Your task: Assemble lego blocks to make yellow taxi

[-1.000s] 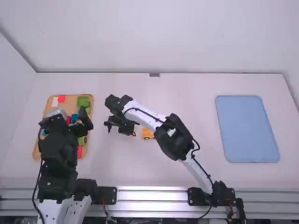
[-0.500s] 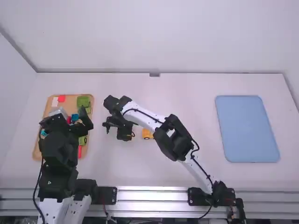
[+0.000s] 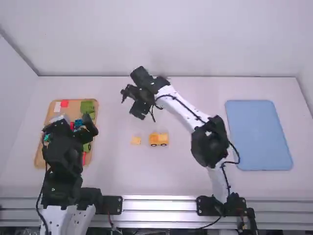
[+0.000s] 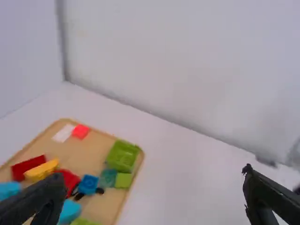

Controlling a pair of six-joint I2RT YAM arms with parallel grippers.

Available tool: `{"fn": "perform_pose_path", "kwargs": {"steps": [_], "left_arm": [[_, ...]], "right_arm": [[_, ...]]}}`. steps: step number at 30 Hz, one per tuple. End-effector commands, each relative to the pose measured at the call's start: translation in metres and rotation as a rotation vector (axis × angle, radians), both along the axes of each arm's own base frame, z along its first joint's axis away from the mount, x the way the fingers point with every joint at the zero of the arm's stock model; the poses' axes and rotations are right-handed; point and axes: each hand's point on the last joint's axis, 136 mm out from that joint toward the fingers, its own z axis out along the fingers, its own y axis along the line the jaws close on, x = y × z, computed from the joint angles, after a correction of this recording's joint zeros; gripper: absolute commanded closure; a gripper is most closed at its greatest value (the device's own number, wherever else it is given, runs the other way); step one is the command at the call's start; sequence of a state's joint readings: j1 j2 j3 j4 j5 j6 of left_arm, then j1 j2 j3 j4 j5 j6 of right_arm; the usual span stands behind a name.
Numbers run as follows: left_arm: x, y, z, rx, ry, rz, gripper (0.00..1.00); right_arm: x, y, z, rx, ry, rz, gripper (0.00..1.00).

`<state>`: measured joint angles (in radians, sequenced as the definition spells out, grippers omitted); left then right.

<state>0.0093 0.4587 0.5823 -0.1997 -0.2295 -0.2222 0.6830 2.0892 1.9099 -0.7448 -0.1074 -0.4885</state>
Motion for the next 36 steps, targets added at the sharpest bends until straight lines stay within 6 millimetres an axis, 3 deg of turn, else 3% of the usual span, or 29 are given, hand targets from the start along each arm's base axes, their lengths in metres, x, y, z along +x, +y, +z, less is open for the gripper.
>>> {"fn": "perform_pose_path", "kwargs": {"steps": [1,2,3,4,7,10,18,22,26,30,32,36], "left_arm": [[0.023,-0.045,-0.02,0.166,0.099,-0.304,0.01],[0.03,-0.053,-0.027,0.225,0.124,-0.368,0.01],[0.039,-0.074,-0.044,0.345,0.17,-0.534,0.01],[0.04,-0.077,-0.046,0.356,0.174,-0.557,0.01],[0.031,-0.143,-0.078,0.519,0.137,-1.07,0.01],[0.025,-0.164,-0.096,0.55,0.097,-1.276,0.01],[0.037,-0.183,-0.176,0.489,0.142,-1.579,0.01],[0.047,-0.185,-0.218,0.45,0.186,-1.665,0.01],[0.037,-0.186,-0.245,0.492,0.159,-1.787,0.02],[0.024,-0.177,-0.276,0.598,0.223,-1.866,0.36],[0.025,-0.173,-0.285,0.614,0.268,-1.852,0.42],[0.037,-0.171,-0.294,0.581,0.311,-1.773,0.4]], "right_arm": [[-0.013,-0.015,0.007,0.064,-0.024,-0.101,0.02],[-0.014,-0.02,0.008,0.086,-0.054,-0.111,0.02],[-0.019,-0.03,0.008,0.138,-0.104,-0.116,0.02],[-0.02,-0.032,0.009,0.153,-0.113,-0.115,0.02],[-0.034,-0.056,0.009,0.288,-0.182,-0.103,0.02],[-0.047,-0.071,0.004,0.362,-0.183,-0.058,0.02],[-0.098,-0.096,-0.006,0.609,-0.05,0.236,0.01],[-0.104,-0.111,-0.005,0.686,0.006,0.24,0.02],[-0.107,-0.117,-0.008,0.702,0.013,0.243,0.02],[-0.108,-0.119,-0.012,0.697,0.021,0.234,0.02],[-0.107,-0.119,-0.011,0.698,0.011,0.235,0.02],[-0.104,-0.117,-0.007,0.702,-0.018,0.25,0.02]]}}
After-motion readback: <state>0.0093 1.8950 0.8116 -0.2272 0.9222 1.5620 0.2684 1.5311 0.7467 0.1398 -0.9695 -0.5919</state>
